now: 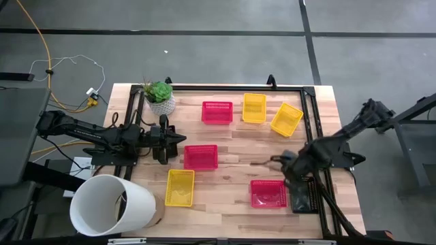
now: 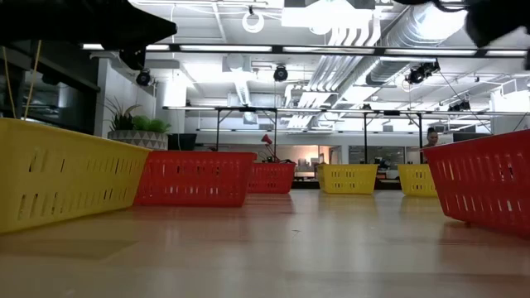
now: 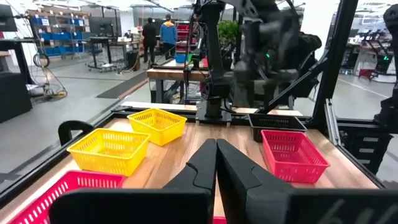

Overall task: Stack baskets by color
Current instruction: Stack the bottom black bin on top of the top black bins

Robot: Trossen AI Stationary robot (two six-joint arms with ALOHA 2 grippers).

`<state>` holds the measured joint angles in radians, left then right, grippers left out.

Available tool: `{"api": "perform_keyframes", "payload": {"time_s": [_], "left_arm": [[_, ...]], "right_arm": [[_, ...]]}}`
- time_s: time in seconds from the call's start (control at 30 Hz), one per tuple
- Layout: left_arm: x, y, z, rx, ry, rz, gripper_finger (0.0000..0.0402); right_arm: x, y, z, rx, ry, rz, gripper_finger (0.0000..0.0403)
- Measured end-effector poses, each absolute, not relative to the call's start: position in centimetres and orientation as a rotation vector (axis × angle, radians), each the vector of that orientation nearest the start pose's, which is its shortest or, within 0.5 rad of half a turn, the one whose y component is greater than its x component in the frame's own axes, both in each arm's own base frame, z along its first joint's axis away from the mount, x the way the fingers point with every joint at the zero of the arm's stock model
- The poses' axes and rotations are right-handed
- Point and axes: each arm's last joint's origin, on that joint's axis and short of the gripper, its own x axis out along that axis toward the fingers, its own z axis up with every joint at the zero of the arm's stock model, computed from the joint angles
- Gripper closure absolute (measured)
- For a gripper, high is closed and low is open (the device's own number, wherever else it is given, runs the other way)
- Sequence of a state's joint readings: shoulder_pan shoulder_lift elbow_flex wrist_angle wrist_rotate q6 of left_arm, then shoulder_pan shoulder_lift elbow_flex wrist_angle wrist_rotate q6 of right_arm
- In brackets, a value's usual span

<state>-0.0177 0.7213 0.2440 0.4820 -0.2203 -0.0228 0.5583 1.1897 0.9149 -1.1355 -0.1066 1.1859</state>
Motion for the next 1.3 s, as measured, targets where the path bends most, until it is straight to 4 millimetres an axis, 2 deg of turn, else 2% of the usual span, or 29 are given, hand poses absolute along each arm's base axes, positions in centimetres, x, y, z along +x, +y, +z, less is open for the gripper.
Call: {"api": "perform_keyframes", "payload": {"time_s": [0.13, 0.47, 0.63, 0.83, 0.97, 1.13, 1.3], "left_arm": [[16.3, 0.3, 21.9, -0.023, -0.007, 0.203, 0.0401], [16.3, 0.3, 21.9, -0.005, -0.005, 0.202, 0.0401], [16.3, 0.3, 21.9, -0.005, -0.005, 0.202, 0.0401], [16.3, 0.3, 21.9, 0.003, -0.005, 0.201, 0.0401], [16.3, 0.3, 21.9, 0.003, -0.004, 0.201, 0.0401], [16.3, 0.4, 21.9, 0.004, -0.005, 0.206, 0.0401], [16.3, 0.4, 21.9, 0.021, -0.003, 0.226, 0.0401]], "right_arm": [[15.6, 11.7, 22.7, 0.519, 1.592, -0.323, 0.0223], [16.0, 13.7, 19.3, 0.184, 1.73, -0.328, 0.0226], [16.3, 13.9, 17.5, 0.039, 1.827, -0.357, 0.0226], [16.9, 14.2, 15.7, -0.073, 1.865, -0.353, 0.0229], [17.1, 14.3, 15.0, -0.093, 1.876, -0.348, 0.027], [17.1, 14.3, 15.1, -0.104, 1.867, -0.365, 0.0383], [16.9, 13.7, 15.7, -0.103, 1.872, -0.393, 0.0382]]}}
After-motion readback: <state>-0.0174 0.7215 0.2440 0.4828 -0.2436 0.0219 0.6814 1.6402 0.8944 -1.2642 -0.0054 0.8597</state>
